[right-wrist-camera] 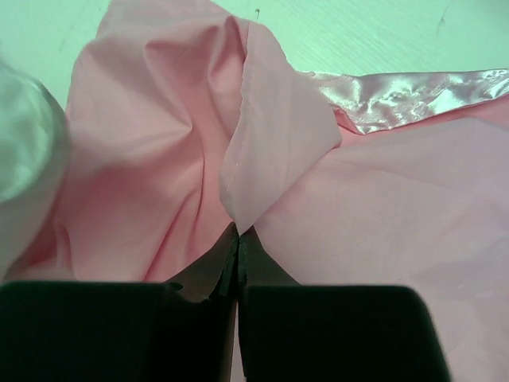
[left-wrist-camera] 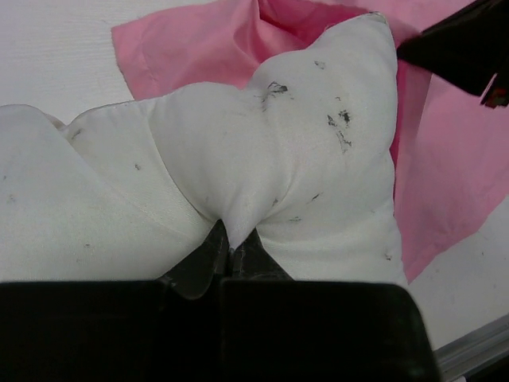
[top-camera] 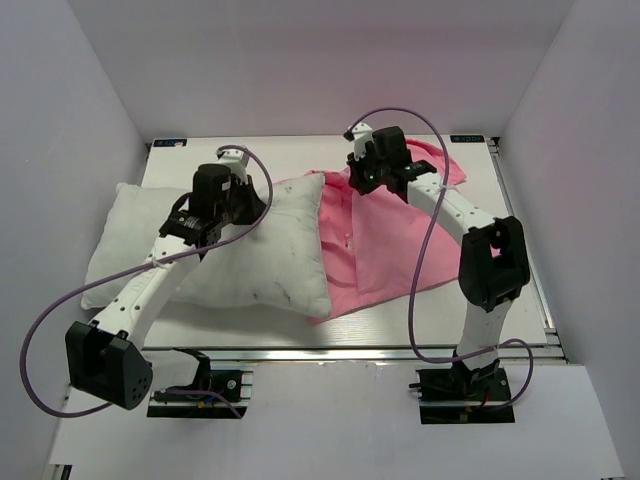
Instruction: Put the pillow into the pillowcase
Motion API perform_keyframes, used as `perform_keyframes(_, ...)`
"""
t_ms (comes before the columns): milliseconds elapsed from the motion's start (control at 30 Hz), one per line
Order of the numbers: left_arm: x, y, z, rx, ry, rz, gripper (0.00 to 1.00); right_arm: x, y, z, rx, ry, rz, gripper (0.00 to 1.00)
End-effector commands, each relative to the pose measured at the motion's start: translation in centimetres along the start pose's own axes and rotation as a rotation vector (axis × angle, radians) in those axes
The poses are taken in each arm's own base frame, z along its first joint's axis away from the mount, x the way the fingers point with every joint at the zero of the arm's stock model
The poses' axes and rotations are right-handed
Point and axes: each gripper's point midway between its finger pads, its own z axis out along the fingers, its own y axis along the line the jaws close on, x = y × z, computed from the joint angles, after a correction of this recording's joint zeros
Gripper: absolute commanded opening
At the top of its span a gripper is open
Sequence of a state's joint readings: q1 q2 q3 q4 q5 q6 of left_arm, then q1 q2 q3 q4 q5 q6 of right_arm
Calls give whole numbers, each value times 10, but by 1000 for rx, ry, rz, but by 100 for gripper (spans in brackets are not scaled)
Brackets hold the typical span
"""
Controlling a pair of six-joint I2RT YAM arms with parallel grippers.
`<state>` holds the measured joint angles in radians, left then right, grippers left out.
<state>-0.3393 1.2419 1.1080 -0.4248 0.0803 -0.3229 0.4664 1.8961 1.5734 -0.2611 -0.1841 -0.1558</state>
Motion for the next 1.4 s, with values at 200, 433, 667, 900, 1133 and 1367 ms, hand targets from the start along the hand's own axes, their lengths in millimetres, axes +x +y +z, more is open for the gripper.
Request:
perform_keyframes(200,15,-32,19,187,78,-4,0,-35,4,-19,-11,-91,45,0)
perform_keyframes(433,25,-26,48,160,134,41,0,-40,10,-33,-30,-108,43,0)
perform_keyframes(667,24,-28,79,169,187,80,0,-38,21,-50,-64,-123,21,0)
perform_keyframes(900,9,-54,92,223,195,114,0,-16,35,-53,-120,-71,40,0)
perform_keyframes(1133,-45,-119,53,335,96,157,0,-7,38,-55,-118,-56,51,0)
perform_keyframes(1367,-28,-122,49,345,150,178,0,-21,40,-63,-125,-85,40,0)
